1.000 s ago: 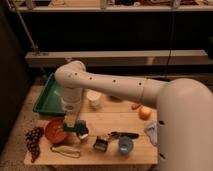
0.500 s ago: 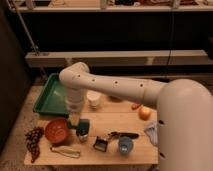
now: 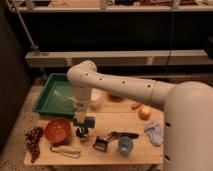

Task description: Place sponge in metal cup

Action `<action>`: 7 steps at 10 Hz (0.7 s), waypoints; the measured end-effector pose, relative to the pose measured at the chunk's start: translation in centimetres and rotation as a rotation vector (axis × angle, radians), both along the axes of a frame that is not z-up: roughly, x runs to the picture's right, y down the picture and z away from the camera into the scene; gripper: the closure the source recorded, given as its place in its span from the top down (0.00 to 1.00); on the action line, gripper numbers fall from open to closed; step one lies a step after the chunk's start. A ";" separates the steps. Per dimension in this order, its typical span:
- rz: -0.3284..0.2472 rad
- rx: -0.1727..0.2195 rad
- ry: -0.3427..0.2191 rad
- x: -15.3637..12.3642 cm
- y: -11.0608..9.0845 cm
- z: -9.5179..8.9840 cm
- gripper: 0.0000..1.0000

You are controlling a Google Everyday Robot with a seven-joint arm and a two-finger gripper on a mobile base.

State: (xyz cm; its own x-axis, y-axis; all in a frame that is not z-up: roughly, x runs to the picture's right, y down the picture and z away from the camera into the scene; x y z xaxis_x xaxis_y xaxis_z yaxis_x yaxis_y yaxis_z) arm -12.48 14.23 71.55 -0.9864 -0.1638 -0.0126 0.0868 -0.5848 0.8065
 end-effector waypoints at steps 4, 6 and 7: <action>-0.004 -0.001 0.004 -0.2 1.0 0.4 0.00; -0.004 0.000 0.003 -0.3 1.0 0.3 0.00; -0.005 0.003 0.005 -0.4 1.0 0.2 0.00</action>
